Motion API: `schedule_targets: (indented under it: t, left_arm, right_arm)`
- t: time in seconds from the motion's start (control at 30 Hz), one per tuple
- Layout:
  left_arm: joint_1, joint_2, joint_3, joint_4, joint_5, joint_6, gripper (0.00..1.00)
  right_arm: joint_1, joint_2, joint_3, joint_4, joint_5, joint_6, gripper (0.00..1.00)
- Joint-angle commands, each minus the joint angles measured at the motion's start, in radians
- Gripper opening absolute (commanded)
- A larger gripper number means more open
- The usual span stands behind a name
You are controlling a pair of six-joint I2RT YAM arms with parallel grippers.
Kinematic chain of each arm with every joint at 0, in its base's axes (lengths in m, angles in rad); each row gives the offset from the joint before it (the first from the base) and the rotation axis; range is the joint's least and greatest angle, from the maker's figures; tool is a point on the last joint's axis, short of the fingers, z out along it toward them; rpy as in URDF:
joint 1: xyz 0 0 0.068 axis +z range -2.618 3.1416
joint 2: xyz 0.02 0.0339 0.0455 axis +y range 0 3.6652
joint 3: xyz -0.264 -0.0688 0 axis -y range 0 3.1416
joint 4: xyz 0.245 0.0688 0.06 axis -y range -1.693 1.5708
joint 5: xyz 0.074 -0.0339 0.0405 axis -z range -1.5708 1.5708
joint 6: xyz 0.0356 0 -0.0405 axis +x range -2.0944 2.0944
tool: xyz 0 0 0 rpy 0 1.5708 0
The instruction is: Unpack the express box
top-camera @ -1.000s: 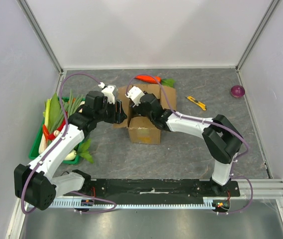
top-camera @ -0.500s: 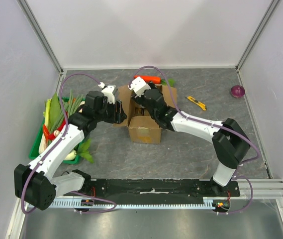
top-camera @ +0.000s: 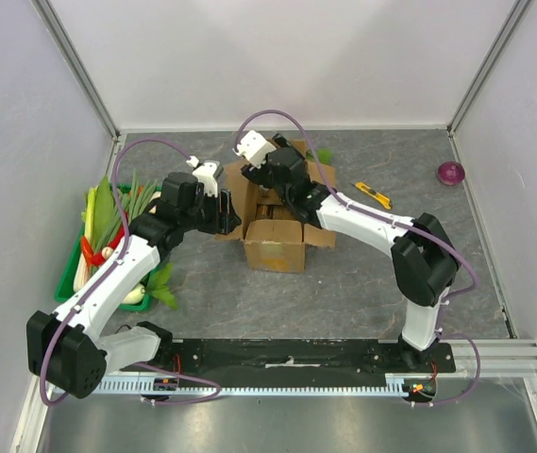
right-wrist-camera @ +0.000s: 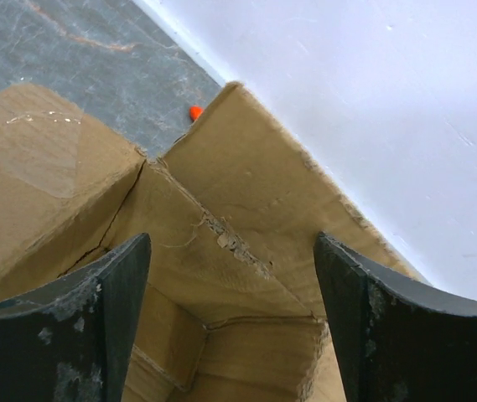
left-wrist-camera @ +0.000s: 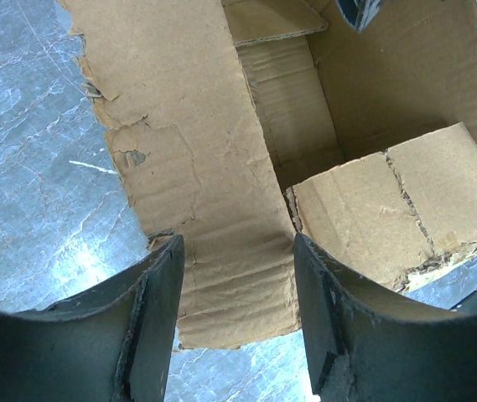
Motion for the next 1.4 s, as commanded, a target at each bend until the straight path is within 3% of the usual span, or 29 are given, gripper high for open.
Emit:
schedule_targets:
  t: [0.0, 0.13, 0.5, 0.8, 0.93, 1.03, 1.07, 1.13, 1.2, 1.37]
  left_arm:
    - [-0.001, -0.003, -0.007, 0.035, 0.004, -0.018, 0.61]
    - [-0.001, -0.002, -0.006, 0.037, 0.006, -0.018, 0.61]
    - [-0.001, 0.017, 0.003, 0.031, 0.017, -0.017, 0.61]
    - [-0.001, 0.024, 0.025, 0.021, 0.009, -0.015, 0.61]
    - [-0.001, 0.018, 0.043, 0.006, -0.003, -0.014, 0.61]
    - [-0.001, 0.009, 0.071, -0.005, -0.006, -0.006, 0.65]
    - [-0.001, 0.003, 0.081, -0.005, -0.009, 0.003, 0.67]
    - [-0.001, -0.011, 0.092, -0.003, -0.028, 0.009, 0.83]
    - [-0.001, -0.029, 0.105, -0.002, -0.055, 0.015, 0.95]
    - [0.0, -0.06, 0.127, 0.004, -0.069, 0.012, 0.97]
  right_arm:
    - [-0.065, 0.028, 0.102, -0.15, -0.195, -0.01, 0.87]
    - [-0.146, 0.055, 0.197, -0.317, -0.339, -0.015, 0.88]
    - [-0.206, 0.156, 0.335, -0.488, -0.528, -0.068, 0.91]
    - [-0.221, 0.218, 0.398, -0.543, -0.53, -0.059, 0.89]
    - [-0.22, 0.212, 0.403, -0.554, -0.524, -0.05, 0.73]
    - [-0.22, 0.189, 0.386, -0.57, -0.534, -0.053, 0.54]
    - [-0.223, 0.177, 0.385, -0.577, -0.53, -0.052, 0.5]
    - [-0.221, 0.163, 0.372, -0.595, -0.522, -0.039, 0.38]
    - [-0.223, 0.143, 0.354, -0.601, -0.504, -0.026, 0.33]
    - [-0.224, 0.081, 0.311, -0.603, -0.456, 0.114, 0.2]
